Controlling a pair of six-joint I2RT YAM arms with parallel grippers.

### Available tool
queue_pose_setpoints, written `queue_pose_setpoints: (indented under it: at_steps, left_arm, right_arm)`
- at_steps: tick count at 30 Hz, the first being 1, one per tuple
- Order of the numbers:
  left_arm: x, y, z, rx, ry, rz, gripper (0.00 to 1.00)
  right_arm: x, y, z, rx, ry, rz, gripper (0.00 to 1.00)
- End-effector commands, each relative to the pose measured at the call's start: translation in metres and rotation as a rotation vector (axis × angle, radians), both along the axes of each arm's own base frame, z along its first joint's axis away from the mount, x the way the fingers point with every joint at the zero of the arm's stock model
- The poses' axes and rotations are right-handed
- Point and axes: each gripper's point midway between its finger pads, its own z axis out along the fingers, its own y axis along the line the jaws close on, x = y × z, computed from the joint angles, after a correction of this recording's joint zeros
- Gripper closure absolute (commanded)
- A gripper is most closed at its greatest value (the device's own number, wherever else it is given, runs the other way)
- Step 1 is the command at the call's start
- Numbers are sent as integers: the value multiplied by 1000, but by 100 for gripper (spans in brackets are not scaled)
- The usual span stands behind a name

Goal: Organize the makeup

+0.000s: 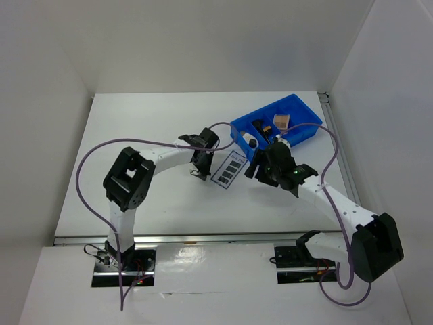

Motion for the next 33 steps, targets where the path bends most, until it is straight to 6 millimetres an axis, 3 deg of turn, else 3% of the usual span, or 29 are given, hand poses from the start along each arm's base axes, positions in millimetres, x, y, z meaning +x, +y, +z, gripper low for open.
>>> queue_pose_setpoints:
  at_steps: [1,5,9,10,14,20,23,24,25,27,31,33]
  left_arm:
    - [-8,15,18,33,-26,15,100]
    - [-13,14,32,-4,-44,-2,100]
    - [-17,-2,51,-86,-70,-76,100]
    - [-12,-10,61,-100,-97,-97,98]
    - [-5,-18,55,-82,-93,-90,71]
    - [2,-20,61,-89,-111,-47,68]
    - [6,-10,71,-97,-119,7,71]
    - [10,4,71,-91,-116,39,72]
    - [11,11,74,-98,-121,63,72]
    - [14,27,90,-105,-150,99,74]
    - [21,63,120,-120,-212,192,74]
    - [21,71,130,-132,-236,210,74]
  right_arm:
    - [3,8,-4,20,4,39,24]
    - [3,8,-4,19,3,38,24]
    - [0,-3,4,11,-25,-12,24]
    - [0,-3,10,19,-41,-12,24]
    - [-20,-2,-4,53,6,9,24]
    - [-34,25,-21,215,52,79,29]
    - [-34,43,-27,234,50,137,31]
    - [-29,53,-20,244,31,160,31]
    - [-26,56,-30,206,51,151,31]
    - [-25,70,-34,169,54,173,31]
    - [-3,85,-38,127,30,155,30]
    - [6,86,-48,66,24,124,30]
